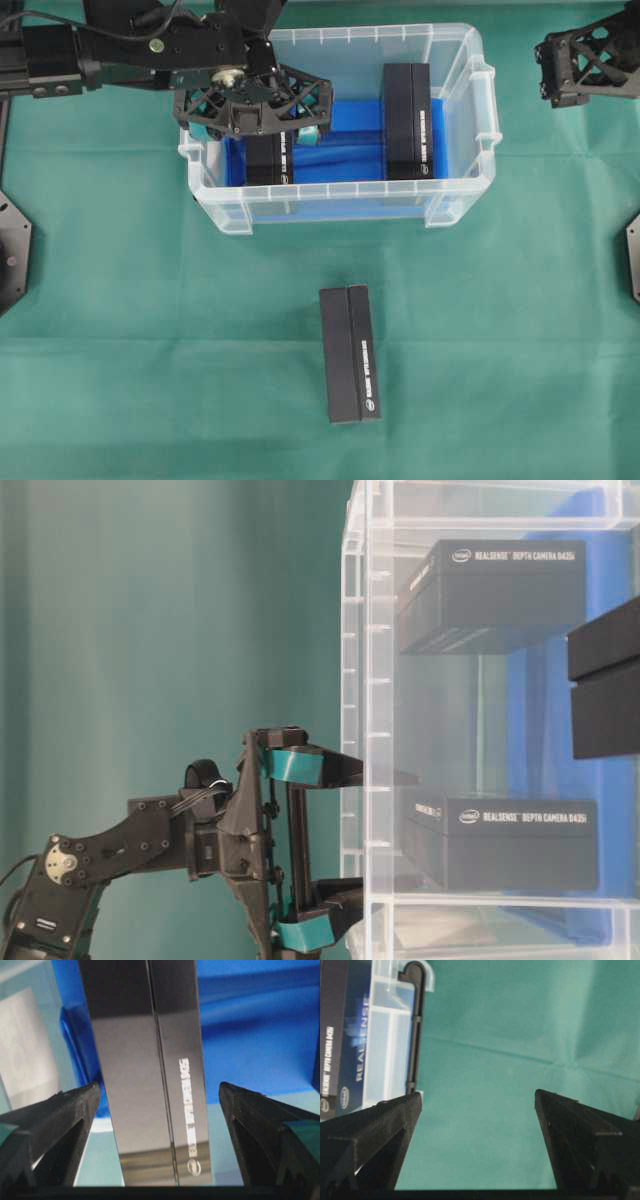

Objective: Take out the box from the case.
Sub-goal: 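Lower the left gripper around the left black box and close it, then lift the left black box up out of the bin with the left gripper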

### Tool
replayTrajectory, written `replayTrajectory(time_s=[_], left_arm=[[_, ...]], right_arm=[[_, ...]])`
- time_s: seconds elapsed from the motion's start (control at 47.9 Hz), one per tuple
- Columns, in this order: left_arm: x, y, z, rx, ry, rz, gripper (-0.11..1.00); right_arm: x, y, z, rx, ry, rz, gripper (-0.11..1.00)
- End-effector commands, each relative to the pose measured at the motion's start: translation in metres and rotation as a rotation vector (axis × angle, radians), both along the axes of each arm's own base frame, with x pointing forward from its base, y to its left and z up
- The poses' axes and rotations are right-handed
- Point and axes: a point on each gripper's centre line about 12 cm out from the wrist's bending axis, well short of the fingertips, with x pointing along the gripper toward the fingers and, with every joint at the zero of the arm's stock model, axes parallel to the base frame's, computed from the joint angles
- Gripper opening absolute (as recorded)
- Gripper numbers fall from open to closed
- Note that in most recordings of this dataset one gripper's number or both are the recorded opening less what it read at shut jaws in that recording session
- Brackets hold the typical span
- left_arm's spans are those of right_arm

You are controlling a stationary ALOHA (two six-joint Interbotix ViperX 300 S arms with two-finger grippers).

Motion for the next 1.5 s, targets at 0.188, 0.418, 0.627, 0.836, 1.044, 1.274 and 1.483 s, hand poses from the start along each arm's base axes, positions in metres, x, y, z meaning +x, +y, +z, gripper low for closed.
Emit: replayTrajectory(time_s=[0.188,0.418,0.627,0.836,1.044,1.274,1.483], left_arm=[[-0.002,0.006,0.006,0.042,-0.028,0.013,0.96],[0.001,0.005,-0.002,0.041,-0.033,0.008,0.96],[-0.001,0.004,-0.006,0.038,-0.021,0.008,0.96],[-0.002,0.002,-0.009,0.035,-0.016,0.012,0.96],[-0.002,-0.001,-0.007,0.032,-0.017,0.012,0.7],[-0.001,-0.004,-0.001,0.028,-0.035,0.012,0.61],[0.0,-0.006,0.001,0.029,-0.04,0.014,0.61]], right_arm=[[0.0,0.0,0.006,-0.014,-0.024,0.005,0.92],[0.0,0.0,0.006,-0.015,-0.024,0.005,0.92],[0.0,0.0,0.006,-0.014,-0.024,0.005,0.92],[0.0,0.0,0.006,-0.014,-0.024,0.005,0.92],[0.0,0.0,0.006,-0.014,-0.024,0.005,0.92],[0.0,0.001,0.007,-0.014,-0.025,0.008,0.92],[0.0,0.002,0.007,-0.015,-0.024,0.014,0.92]])
